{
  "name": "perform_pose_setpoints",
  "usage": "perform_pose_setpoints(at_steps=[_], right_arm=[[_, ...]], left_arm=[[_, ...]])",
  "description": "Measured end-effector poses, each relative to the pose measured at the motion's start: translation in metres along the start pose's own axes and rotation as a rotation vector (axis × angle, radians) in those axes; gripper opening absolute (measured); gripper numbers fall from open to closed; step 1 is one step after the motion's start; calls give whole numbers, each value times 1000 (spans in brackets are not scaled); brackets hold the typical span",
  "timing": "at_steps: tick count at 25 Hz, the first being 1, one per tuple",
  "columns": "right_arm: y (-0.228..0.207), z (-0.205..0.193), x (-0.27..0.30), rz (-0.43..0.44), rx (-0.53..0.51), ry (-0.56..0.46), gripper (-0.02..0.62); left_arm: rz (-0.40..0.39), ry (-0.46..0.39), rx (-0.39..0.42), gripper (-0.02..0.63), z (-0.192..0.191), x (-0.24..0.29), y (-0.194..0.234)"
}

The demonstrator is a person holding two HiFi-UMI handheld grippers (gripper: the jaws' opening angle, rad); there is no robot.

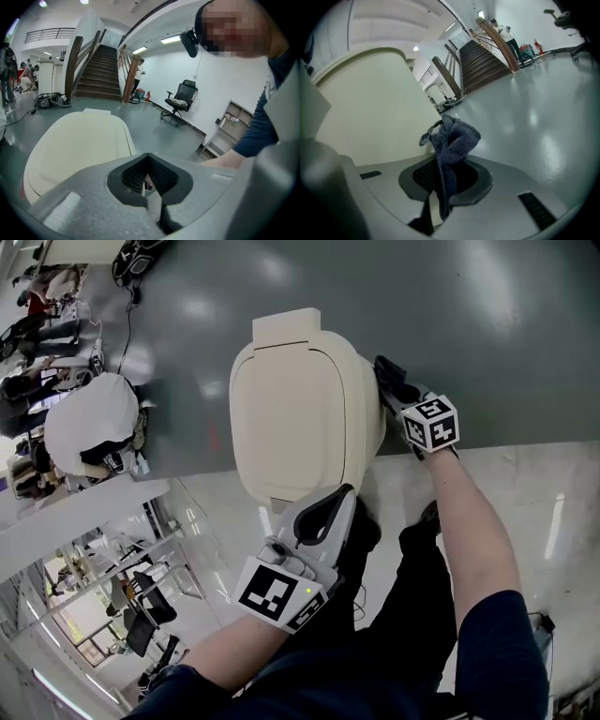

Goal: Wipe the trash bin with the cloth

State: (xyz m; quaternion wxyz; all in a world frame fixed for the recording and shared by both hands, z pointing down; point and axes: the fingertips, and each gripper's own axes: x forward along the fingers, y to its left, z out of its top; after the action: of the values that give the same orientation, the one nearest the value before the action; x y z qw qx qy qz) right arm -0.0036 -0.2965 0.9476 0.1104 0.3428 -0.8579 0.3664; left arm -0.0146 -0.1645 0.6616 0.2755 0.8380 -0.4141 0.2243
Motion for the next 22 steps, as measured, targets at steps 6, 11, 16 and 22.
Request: perform_pose_setpoints(at_steps=[6, 11, 16, 22], right_arm=[[-24, -38, 20, -37, 35, 73, 61], [-2, -27, 2, -2, 33, 61, 61], [46, 10, -36, 69, 9, 0, 61], [115, 56, -93, 139, -12, -94, 61]], left_arm=[[3, 1, 6, 3, 0, 2, 1], [8, 7, -14, 3, -2, 3, 4], [16, 22, -50, 3, -5, 6, 10], [27, 49, -87, 3, -10, 7, 13]])
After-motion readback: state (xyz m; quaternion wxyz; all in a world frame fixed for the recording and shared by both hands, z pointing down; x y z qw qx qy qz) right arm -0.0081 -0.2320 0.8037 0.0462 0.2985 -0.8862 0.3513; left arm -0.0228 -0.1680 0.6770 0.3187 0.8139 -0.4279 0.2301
